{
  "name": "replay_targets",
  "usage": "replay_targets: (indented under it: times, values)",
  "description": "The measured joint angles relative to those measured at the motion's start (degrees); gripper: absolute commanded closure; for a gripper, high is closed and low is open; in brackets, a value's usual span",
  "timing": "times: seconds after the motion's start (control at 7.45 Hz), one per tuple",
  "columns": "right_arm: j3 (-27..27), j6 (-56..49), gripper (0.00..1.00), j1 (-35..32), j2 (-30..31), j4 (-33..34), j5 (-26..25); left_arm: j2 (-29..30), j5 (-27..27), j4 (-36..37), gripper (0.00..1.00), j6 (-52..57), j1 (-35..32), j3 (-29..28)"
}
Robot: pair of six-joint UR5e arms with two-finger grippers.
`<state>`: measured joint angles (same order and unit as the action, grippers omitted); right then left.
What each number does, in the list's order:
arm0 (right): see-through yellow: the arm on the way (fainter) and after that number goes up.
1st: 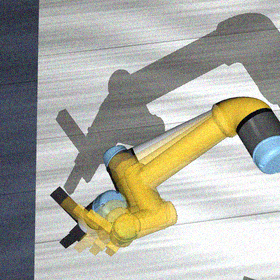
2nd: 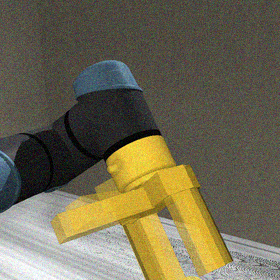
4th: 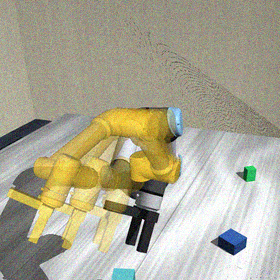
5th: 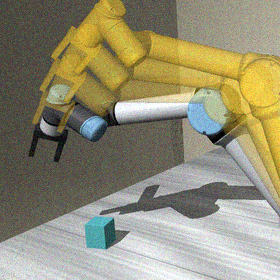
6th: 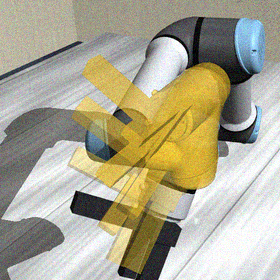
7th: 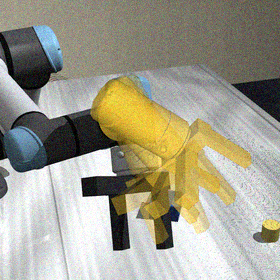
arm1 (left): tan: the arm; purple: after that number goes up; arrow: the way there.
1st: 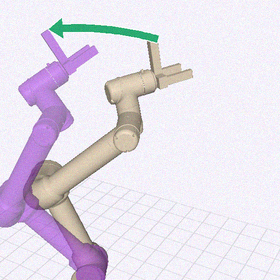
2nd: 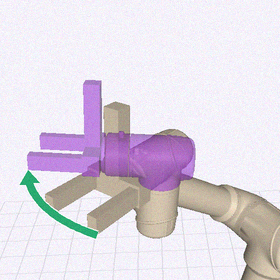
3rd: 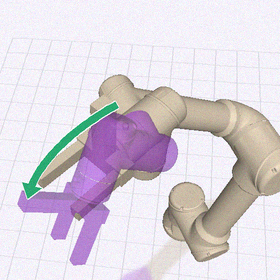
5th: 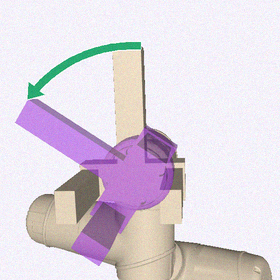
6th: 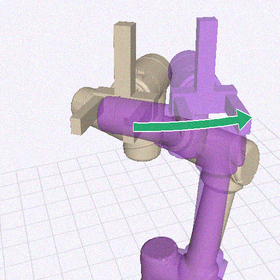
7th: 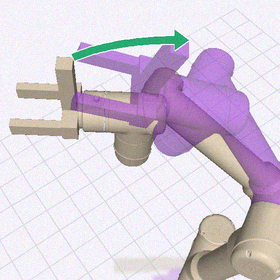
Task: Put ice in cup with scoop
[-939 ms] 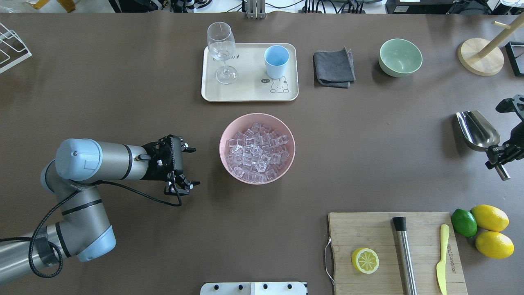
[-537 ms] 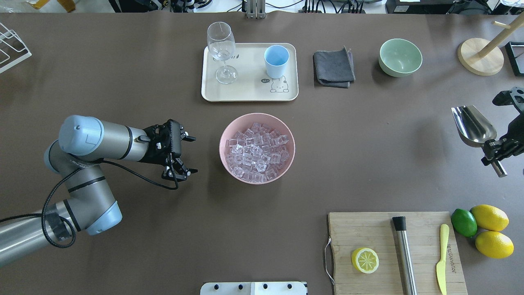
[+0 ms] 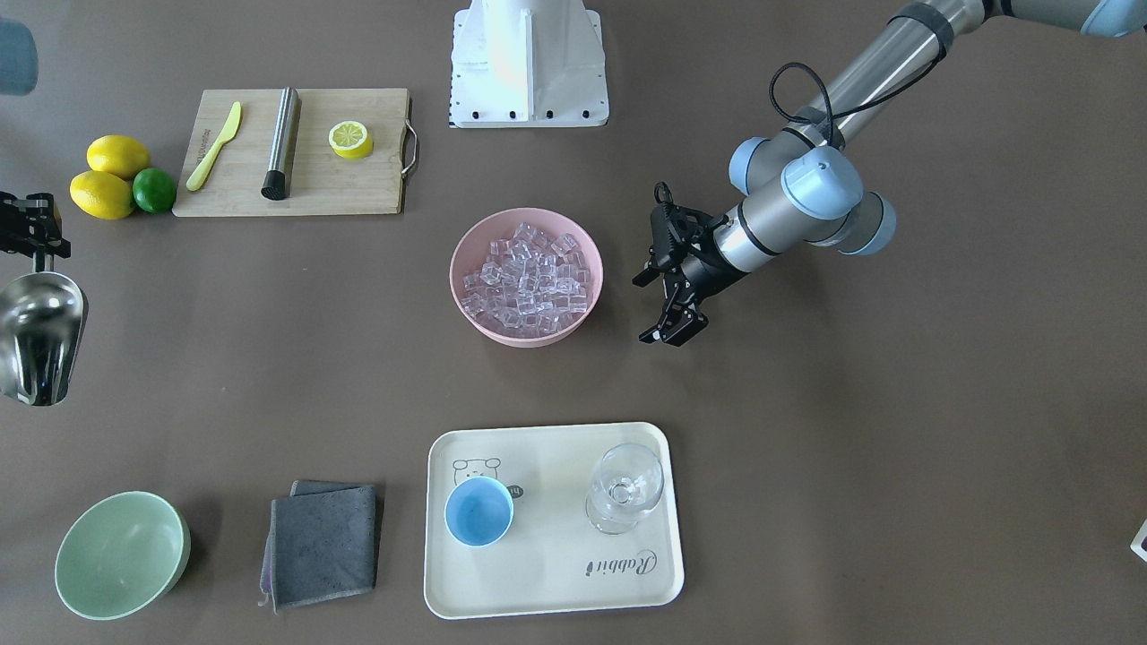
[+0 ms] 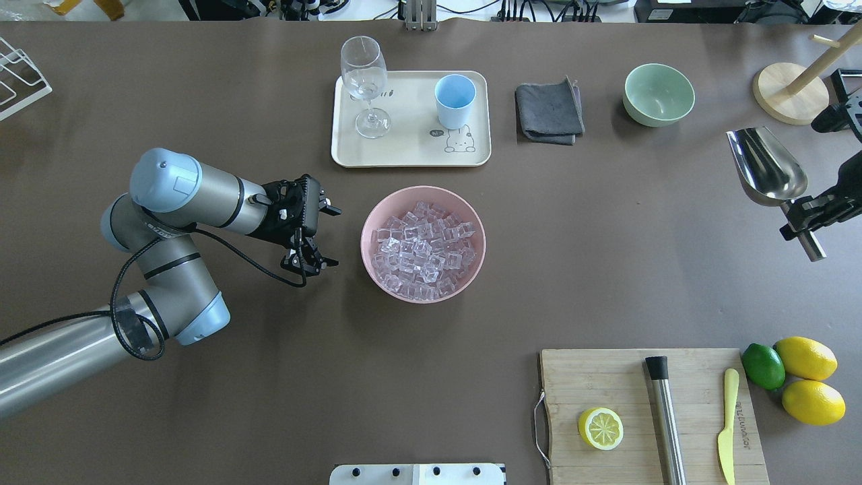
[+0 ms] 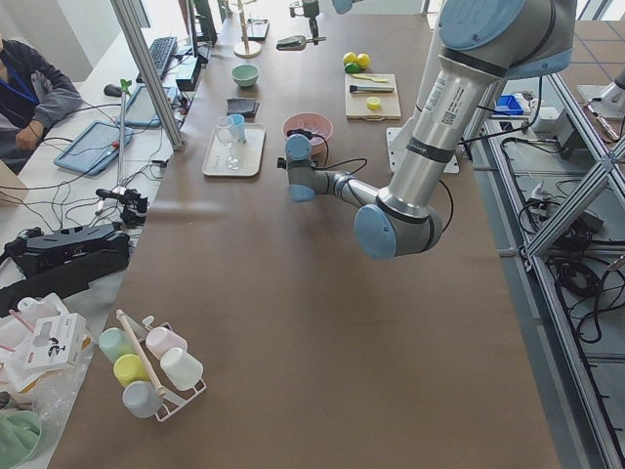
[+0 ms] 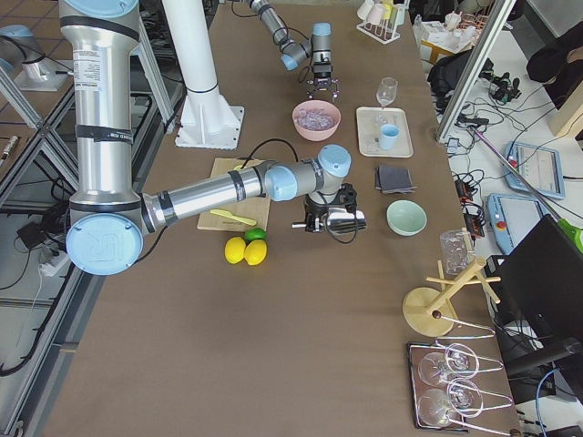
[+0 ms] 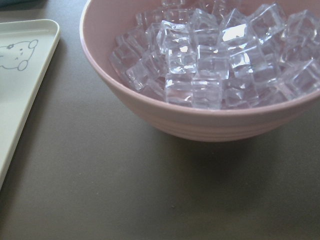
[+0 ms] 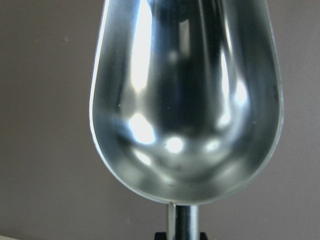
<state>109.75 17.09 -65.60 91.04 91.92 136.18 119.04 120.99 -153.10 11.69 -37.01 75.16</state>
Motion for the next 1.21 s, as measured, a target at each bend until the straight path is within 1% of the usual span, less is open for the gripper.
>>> replay_targets:
  times: [0.27,0.54,0.81,1.07,1.21]
  values:
    - [4.42,-2.88,1.00,-1.38,0.04,0.34,0.73,2.79,3.17,0.17,0.01,1.30,-0.41,-3.22]
    - [9.32,-11.27,1.00,-1.72,0.13,3.47,0.74,5.50,7.21,1.10,0.01,1.47,-1.81,-6.51]
    - [15.17,-19.48,1.00,-1.78,-0.02,10.03,0.14,8.05,8.50,3.71,0.01,1.54,-2.31,-7.41]
    - [17.79,-28.23,1.00,-1.04,-1.38,13.69,-2.38,9.47,8.68,3.89,0.01,1.54,-1.57,-7.51]
    - [19.12,-30.73,1.00,0.04,-2.79,16.34,-4.18,9.68,8.68,3.17,0.01,1.52,-0.93,-7.51]
